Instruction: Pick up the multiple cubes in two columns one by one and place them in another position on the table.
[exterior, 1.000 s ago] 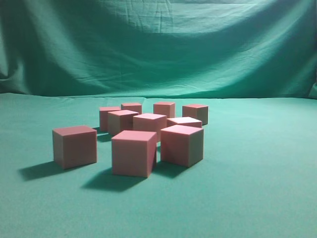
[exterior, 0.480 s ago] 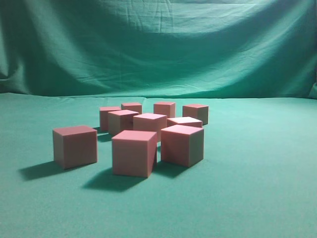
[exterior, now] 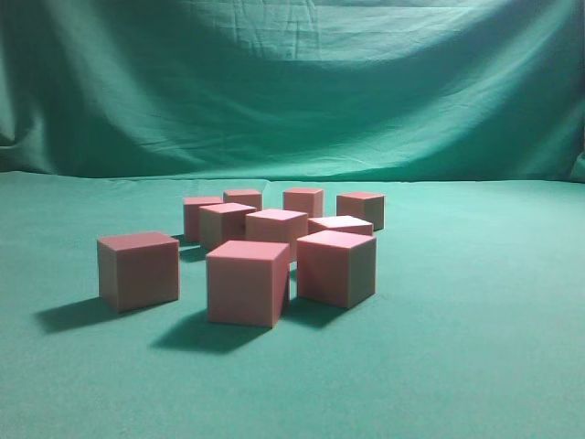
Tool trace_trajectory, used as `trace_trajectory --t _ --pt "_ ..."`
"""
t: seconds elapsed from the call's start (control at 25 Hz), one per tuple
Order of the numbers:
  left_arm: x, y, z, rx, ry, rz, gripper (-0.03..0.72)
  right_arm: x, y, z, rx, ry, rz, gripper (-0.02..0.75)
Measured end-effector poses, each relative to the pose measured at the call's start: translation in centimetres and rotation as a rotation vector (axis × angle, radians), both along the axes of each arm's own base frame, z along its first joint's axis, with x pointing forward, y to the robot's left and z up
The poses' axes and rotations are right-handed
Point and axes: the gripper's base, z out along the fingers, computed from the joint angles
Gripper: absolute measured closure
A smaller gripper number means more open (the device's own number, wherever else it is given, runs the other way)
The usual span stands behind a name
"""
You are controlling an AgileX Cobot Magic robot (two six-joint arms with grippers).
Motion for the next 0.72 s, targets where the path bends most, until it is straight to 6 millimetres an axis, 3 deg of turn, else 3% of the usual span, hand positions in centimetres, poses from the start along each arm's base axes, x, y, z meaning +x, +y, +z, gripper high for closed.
trace_trajectory --t 0.16,0.2,0.72 --pt "0.00 0.00 0.00 0.000 0.000 0.000 0.688 -0.02 0.01 -0.08 0.000 0.007 0.001 0.738" --pt "0.00 0.00 0.00 0.000 0.000 0.000 0.688 -0.04 0.02 -0.13 0.002 0.014 0.001 0.689" --pt "0.00 0.00 0.00 0.000 0.000 0.000 0.688 -0.05 0.04 -0.17 0.017 0.020 -0.001 0.689"
